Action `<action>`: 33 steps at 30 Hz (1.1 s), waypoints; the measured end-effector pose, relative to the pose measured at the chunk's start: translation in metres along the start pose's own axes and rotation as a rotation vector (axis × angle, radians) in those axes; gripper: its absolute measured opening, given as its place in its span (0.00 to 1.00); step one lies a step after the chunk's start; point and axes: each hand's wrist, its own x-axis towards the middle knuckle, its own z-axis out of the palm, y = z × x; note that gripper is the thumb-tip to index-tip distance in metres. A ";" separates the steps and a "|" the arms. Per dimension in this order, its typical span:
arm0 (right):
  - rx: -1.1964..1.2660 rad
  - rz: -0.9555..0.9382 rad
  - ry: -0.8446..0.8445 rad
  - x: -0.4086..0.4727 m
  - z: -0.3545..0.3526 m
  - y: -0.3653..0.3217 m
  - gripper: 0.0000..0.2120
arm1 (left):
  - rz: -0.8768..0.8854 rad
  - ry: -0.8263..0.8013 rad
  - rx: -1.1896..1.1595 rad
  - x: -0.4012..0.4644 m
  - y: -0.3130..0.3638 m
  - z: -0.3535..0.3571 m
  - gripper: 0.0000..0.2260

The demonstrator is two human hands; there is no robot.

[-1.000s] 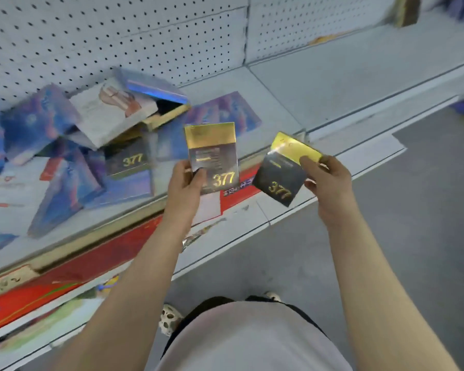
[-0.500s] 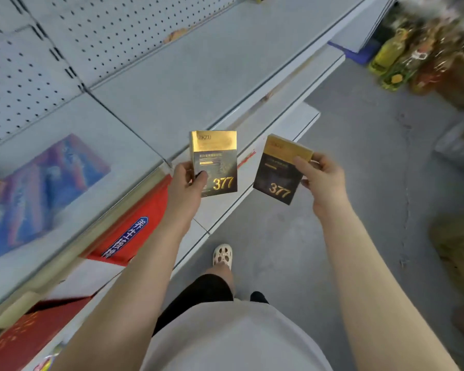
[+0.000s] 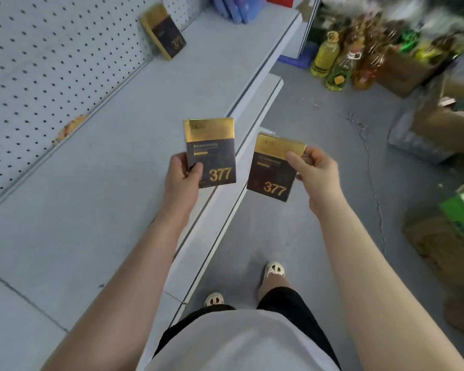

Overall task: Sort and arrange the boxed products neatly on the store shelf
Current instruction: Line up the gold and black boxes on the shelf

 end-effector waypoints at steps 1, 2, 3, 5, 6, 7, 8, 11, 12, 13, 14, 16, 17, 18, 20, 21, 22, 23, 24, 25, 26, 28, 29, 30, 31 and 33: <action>-0.004 -0.010 -0.004 0.022 -0.001 -0.006 0.05 | 0.001 0.003 -0.013 0.015 0.006 0.012 0.09; -0.007 -0.020 -0.013 0.045 -0.003 -0.012 0.05 | 0.004 0.008 -0.029 0.031 0.011 0.024 0.09; -0.014 -0.029 -0.025 0.068 -0.003 -0.017 0.05 | 0.007 0.020 -0.040 0.046 0.015 0.037 0.09; -0.030 -0.048 -0.067 0.113 -0.003 -0.028 0.05 | 0.014 0.066 -0.061 0.072 0.023 0.060 0.10; -0.039 -0.059 -0.098 0.137 -0.003 -0.034 0.05 | 0.013 0.096 -0.085 0.084 0.028 0.072 0.10; -0.049 -0.067 -0.130 0.159 -0.003 -0.041 0.05 | 0.005 0.127 -0.115 0.095 0.032 0.083 0.09; -0.057 -0.070 -0.160 0.180 -0.003 -0.048 0.06 | -0.011 0.156 -0.139 0.105 0.036 0.093 0.08; -0.084 -0.080 -0.263 0.240 0.003 -0.072 0.08 | -0.051 0.259 -0.144 0.132 0.048 0.116 0.08; -0.098 -0.086 -0.293 0.258 0.008 -0.080 0.07 | -0.059 0.292 -0.136 0.141 0.051 0.122 0.08; -0.105 -0.093 -0.320 0.274 0.015 -0.087 0.07 | -0.067 0.330 -0.133 0.150 0.055 0.126 0.07; -0.106 -0.100 -0.346 0.290 0.023 -0.094 0.07 | -0.074 0.365 -0.129 0.160 0.057 0.129 0.07; -0.105 -0.117 -0.398 0.320 0.043 -0.107 0.06 | -0.094 0.428 -0.121 0.181 0.059 0.130 0.07; -0.108 -0.126 -0.428 0.333 0.054 -0.113 0.06 | -0.105 0.458 -0.128 0.192 0.059 0.129 0.07; -0.115 -0.136 -0.460 0.346 0.066 -0.118 0.06 | -0.111 0.485 -0.140 0.204 0.060 0.127 0.07; -0.134 -0.163 -0.501 0.369 0.091 -0.128 0.05 | -0.110 0.535 -0.158 0.228 0.059 0.124 0.07; -0.140 -0.175 -0.513 0.379 0.104 -0.133 0.05 | -0.115 0.557 -0.159 0.239 0.060 0.121 0.07; -0.139 -0.189 -0.534 0.387 0.117 -0.138 0.06 | -0.121 0.579 -0.159 0.250 0.062 0.118 0.07; -0.137 -0.204 -0.563 0.396 0.130 -0.143 0.06 | -0.125 0.603 -0.163 0.259 0.064 0.115 0.07; -0.143 -0.216 -0.591 0.404 0.143 -0.147 0.07 | -0.128 0.623 -0.168 0.267 0.064 0.112 0.07; -0.154 -0.223 -0.617 0.413 0.156 -0.152 0.08 | -0.128 0.638 -0.173 0.275 0.066 0.109 0.07; -0.166 -0.228 -0.648 0.421 0.169 -0.156 0.08 | -0.125 0.651 -0.180 0.282 0.068 0.106 0.07; -0.185 -0.236 -0.728 0.437 0.197 -0.162 0.08 | -0.130 0.685 -0.201 0.293 0.071 0.103 0.08; -0.199 -0.244 -0.767 0.444 0.211 -0.164 0.08 | -0.139 0.704 -0.209 0.297 0.071 0.102 0.08; -0.221 -0.256 -0.804 0.452 0.225 -0.167 0.09 | -0.148 0.725 -0.216 0.301 0.072 0.101 0.08; -0.247 -0.264 -0.841 0.460 0.240 -0.170 0.10 | -0.152 0.747 -0.221 0.305 0.073 0.101 0.08; -0.280 -0.285 -0.919 0.477 0.271 -0.173 0.11 | -0.153 0.791 -0.225 0.312 0.075 0.103 0.09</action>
